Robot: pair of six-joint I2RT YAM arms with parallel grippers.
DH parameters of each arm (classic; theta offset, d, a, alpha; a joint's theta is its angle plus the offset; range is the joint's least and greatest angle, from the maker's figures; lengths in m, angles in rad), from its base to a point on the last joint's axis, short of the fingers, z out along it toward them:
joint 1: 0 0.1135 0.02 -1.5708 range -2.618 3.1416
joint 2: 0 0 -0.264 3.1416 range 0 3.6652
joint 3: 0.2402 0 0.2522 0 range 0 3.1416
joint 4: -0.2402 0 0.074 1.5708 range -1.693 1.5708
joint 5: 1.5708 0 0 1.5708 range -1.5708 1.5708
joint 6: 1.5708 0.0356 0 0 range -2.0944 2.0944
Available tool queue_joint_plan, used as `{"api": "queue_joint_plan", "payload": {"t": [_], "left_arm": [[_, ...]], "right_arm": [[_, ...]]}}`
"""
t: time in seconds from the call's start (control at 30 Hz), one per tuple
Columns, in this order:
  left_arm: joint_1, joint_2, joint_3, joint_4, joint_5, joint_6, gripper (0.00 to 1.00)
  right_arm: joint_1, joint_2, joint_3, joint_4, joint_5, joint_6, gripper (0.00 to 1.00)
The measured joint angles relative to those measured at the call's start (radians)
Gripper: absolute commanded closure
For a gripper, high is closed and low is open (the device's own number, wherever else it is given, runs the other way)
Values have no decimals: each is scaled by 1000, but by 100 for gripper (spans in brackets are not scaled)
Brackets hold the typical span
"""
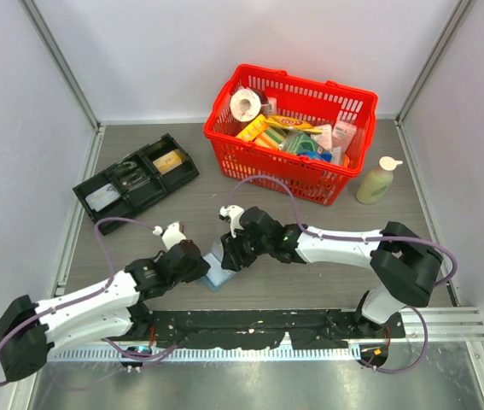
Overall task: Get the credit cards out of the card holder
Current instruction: Remove the credit card from the card holder.
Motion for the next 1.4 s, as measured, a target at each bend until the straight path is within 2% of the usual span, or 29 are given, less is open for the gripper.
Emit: {"api": "queue_joint_plan", "payload": {"t": [0.3, 0.43, 0.53, 0.7, 0.9, 1.1, 1.4], "left_arm": [[0, -304, 55, -231, -134, -21, 74], [0, -365, 68, -270, -159, -24, 73], [0, -344, 71, -263, -150, -23, 73], [0, -216, 86, -189, -100, -6, 73], [0, -76, 84, -11, -34, -8, 73], [0, -11, 6, 176, -5, -58, 73], [0, 35, -135, 379, 2, -129, 68]], "right_arm": [[26, 63, 13, 37, -158, 3, 46], [31, 87, 17, 35, -196, 0, 43], [29, 88, 18, 35, -197, -6, 42], [9, 81, 18, 30, -177, -8, 46], [-75, 22, -19, 51, -90, 12, 53], [-159, 14, -59, 77, -58, 36, 64], [-187, 79, -65, 157, -63, 49, 69]]}}
